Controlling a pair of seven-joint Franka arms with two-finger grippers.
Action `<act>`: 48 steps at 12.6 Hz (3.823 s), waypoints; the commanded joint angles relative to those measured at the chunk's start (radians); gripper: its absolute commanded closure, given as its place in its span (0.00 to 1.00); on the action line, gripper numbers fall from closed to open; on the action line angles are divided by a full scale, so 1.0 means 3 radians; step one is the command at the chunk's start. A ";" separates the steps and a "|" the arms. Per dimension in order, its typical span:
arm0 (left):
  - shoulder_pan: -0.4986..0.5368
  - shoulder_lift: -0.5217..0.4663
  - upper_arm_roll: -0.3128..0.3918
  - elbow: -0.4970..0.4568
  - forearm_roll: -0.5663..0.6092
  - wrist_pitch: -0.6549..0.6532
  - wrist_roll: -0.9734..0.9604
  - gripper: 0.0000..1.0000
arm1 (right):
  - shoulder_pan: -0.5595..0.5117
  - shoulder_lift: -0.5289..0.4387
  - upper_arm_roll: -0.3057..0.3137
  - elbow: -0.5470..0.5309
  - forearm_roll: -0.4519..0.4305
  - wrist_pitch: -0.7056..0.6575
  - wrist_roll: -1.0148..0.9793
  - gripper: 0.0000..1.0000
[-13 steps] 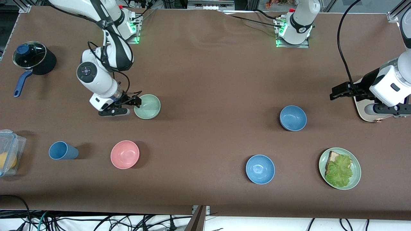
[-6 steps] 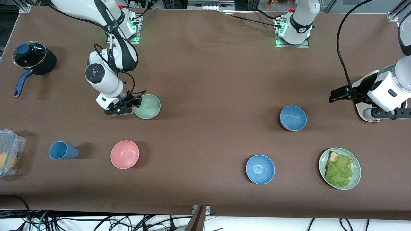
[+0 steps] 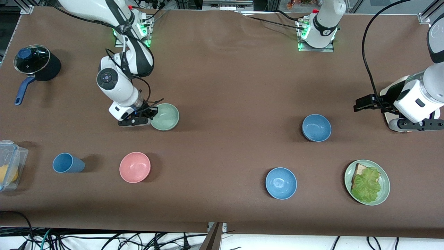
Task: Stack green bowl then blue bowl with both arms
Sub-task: 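Lower the right gripper and grasp the green bowl's rim, then slide the green bowl toward the table middle and open the right gripper, then retract the right gripper while the left gripper reaches the blue bowl, then grasp the light blue bowl's rim with the left gripper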
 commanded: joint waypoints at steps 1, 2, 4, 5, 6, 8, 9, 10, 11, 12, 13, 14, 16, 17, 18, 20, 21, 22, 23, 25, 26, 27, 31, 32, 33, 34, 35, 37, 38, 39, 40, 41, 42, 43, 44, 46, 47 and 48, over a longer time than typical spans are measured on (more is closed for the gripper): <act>0.0002 0.0030 -0.0001 0.0100 -0.0071 -0.0032 0.0059 0.00 | 0.0472 0.0391 0.0019 0.0778 0.0186 -0.0355 0.0617 1.00; 0.0007 0.0025 0.0004 0.0100 -0.0081 -0.0032 0.0054 0.00 | 0.0687 0.0605 0.0014 0.1044 0.0248 -0.0341 0.0990 1.00; 0.0017 -0.0011 0.0004 0.0100 -0.0076 -0.0037 0.0059 0.00 | 0.1060 0.1076 -0.0001 0.1621 0.0228 -0.0330 0.1691 1.00; 0.0018 -0.0037 0.0004 0.0085 -0.0071 -0.0042 0.0054 0.00 | 0.1234 0.1265 -0.0042 0.1801 0.0218 -0.0320 0.1958 1.00; 0.0023 -0.0042 0.0004 0.0059 -0.0071 -0.0042 0.0054 0.00 | 0.1393 0.1399 -0.0118 0.1894 0.0213 -0.0239 0.2117 1.00; 0.0028 -0.0037 0.0009 0.0044 -0.0066 -0.0032 0.0069 0.00 | 0.1497 0.1487 -0.0140 0.1910 0.0213 -0.0070 0.2216 1.00; 0.0028 -0.0037 0.0009 0.0028 -0.0061 -0.0032 0.0064 0.00 | 0.1497 0.1487 -0.0140 0.1910 0.0213 -0.0070 0.2206 1.00; 0.0028 -0.0042 0.0009 0.0023 -0.0056 -0.0032 0.0049 0.00 | 0.1477 0.1467 -0.0145 0.1910 0.0208 -0.0070 0.2206 0.08; 0.0028 -0.0037 0.0009 0.0008 -0.0051 -0.0027 0.0044 0.00 | 0.1441 0.1406 -0.0150 0.1905 0.0202 -0.0100 0.2165 0.00; 0.0028 -0.0032 0.0009 -0.0093 -0.0046 0.0014 0.0044 0.00 | 0.1319 0.1284 -0.0160 0.1905 0.0197 -0.0217 0.2130 0.00; 0.0023 -0.0027 0.0009 -0.0236 -0.0030 0.0125 0.0049 0.00 | 0.1207 0.1115 -0.0160 0.1905 0.0192 -0.0415 0.2058 0.00; 0.0018 -0.0022 0.0009 -0.0349 -0.0025 0.0212 0.0054 0.00 | 0.1043 0.0931 -0.0160 0.1875 0.0192 -0.0630 0.1850 0.00; 0.0018 0.0024 0.0009 -0.0498 -0.0025 0.0356 0.0075 0.00 | 0.0625 0.0441 -0.0160 0.1636 0.0192 -0.0988 0.1207 0.00; 0.0033 0.0055 0.0009 -0.0579 -0.0025 0.0422 0.0080 0.00 | 0.0364 0.0160 -0.0155 0.1422 0.0192 -0.1086 0.0829 0.00; 0.0058 0.0075 0.0014 -0.0676 -0.0040 0.0550 0.0085 0.00 | 0.0078 -0.0126 -0.0135 0.1182 0.0197 -0.1173 0.0511 0.00; 0.0069 0.0208 0.0030 -0.0942 -0.0030 0.0973 0.0287 0.00 | -0.0403 -0.0663 -0.0140 0.0752 0.0197 -0.1413 -0.0234 0.00; 0.0084 0.0224 0.0035 -0.1130 -0.0035 0.1198 0.0512 0.00 | -0.0608 -0.0848 -0.0150 0.0669 0.0197 -0.1617 -0.0481 0.00; 0.0114 0.0224 0.0035 -0.1304 -0.0071 0.1403 0.0580 0.00 | -0.0721 -0.0966 -0.0160 0.0668 0.0192 -0.1821 -0.0555 0.00; 0.0130 0.0249 0.0035 -0.1382 -0.0076 0.1526 0.0591 0.00 | -0.0732 -0.0998 -0.0211 0.0693 0.0177 -0.1935 -0.0560 0.00; 0.0135 0.0336 0.0035 -0.1510 -0.0086 0.1772 0.0591 0.00 | -0.0733 -0.1049 -0.0257 0.0719 0.0009 -0.1961 -0.0560 0.00; 0.0140 0.0382 0.0035 -0.1577 -0.0127 0.1910 0.0596 0.00 | -0.0733 -0.1054 -0.0262 0.0724 -0.0022 -0.1966 -0.0565 0.00; 0.0135 0.0433 0.0035 -0.1643 -0.0153 0.2043 0.0596 0.00 | -0.0733 -0.1059 -0.0257 0.0724 -0.0038 -0.1972 -0.0560 0.00; 0.0130 0.0526 0.0035 -0.1929 -0.0153 0.2580 0.0708 0.00 | -0.0717 -0.1059 -0.0247 0.0755 -0.0109 -0.1961 -0.0520 0.00; 0.0135 0.0546 0.0035 -0.1955 -0.0158 0.2606 0.0709 0.00 | -0.0702 -0.1059 -0.0237 0.0770 -0.0109 -0.1966 -0.0509 0.00; 0.0135 0.0571 0.0035 -0.1966 -0.0158 0.2627 0.0714 0.00 | -0.0697 -0.1059 -0.0232 0.0770 -0.0135 -0.1972 -0.0504 0.00; 0.0135 0.0597 0.0035 -0.2006 -0.0158 0.2688 0.0714 0.00 | -0.0702 -0.1059 -0.0227 0.0770 -0.0160 -0.1977 -0.0499 0.00; 0.0135 0.0602 0.0035 -0.2073 -0.0193 0.2774 0.0714 0.00 | -0.0697 -0.1064 -0.0227 0.0770 -0.0166 -0.1977 -0.0504 0.00; 0.0130 0.0628 0.0035 -0.2175 -0.0275 0.2903 0.0714 0.06 | -0.0697 -0.1065 -0.0216 0.0770 -0.0181 -0.1977 -0.0504 0.00; 0.0130 0.0638 0.0035 -0.2175 -0.0276 0.2903 0.0714 0.26 | -0.0697 -0.1065 -0.0216 0.0770 -0.0181 -0.1977 -0.0504 0.00; 0.0135 0.0638 0.0035 -0.2181 -0.0276 0.2898 0.0714 0.52 | -0.0697 -0.1065 -0.0216 0.0775 -0.0181 -0.1977 -0.0504 0.00; 0.0130 0.0638 0.0035 -0.2176 -0.0276 0.2893 0.0714 0.74 | -0.0687 -0.1065 -0.0216 0.0770 -0.0181 -0.1977 -0.0504 0.00; 0.0130 0.0648 0.0035 -0.2175 -0.0276 0.2878 0.0704 0.92 | -0.0687 -0.1065 -0.0216 0.0775 -0.0181 -0.1972 -0.0504 0.00; 0.0135 0.0653 0.0035 -0.2175 -0.0281 0.2872 0.0703 1.00 | -0.0687 -0.1065 -0.0216 0.0775 -0.0181 -0.1977 -0.0504 0.00; 0.0130 0.0648 0.0035 -0.2170 -0.0316 0.2862 0.0693 1.00 | -0.0687 -0.1065 -0.0216 0.0775 -0.0181 -0.1977 -0.0504 0.00; 0.0135 0.0648 0.0035 -0.2160 -0.0413 0.2842 0.0693 1.00 | -0.0687 -0.1065 -0.0216 0.0775 -0.0181 -0.1977 -0.0504 0.00; 0.0135 0.0628 0.0040 -0.2099 -0.0485 0.2745 0.0693 1.00 | -0.0681 -0.1065 -0.0211 0.0775 -0.0181 -0.1977 -0.0504 0.00; 0.0135 0.0608 0.0040 -0.2068 -0.0485 0.2734 0.0698 1.00 | -0.0686 -0.1065 -0.0211 0.0780 -0.0181 -0.1977 -0.0509 0.00; 0.0125 0.0557 0.0035 -0.2063 -0.0490 0.2729 0.0698 1.00 | -0.0687 -0.1065 -0.0211 0.0796 -0.0181 -0.1977 -0.0509 0.00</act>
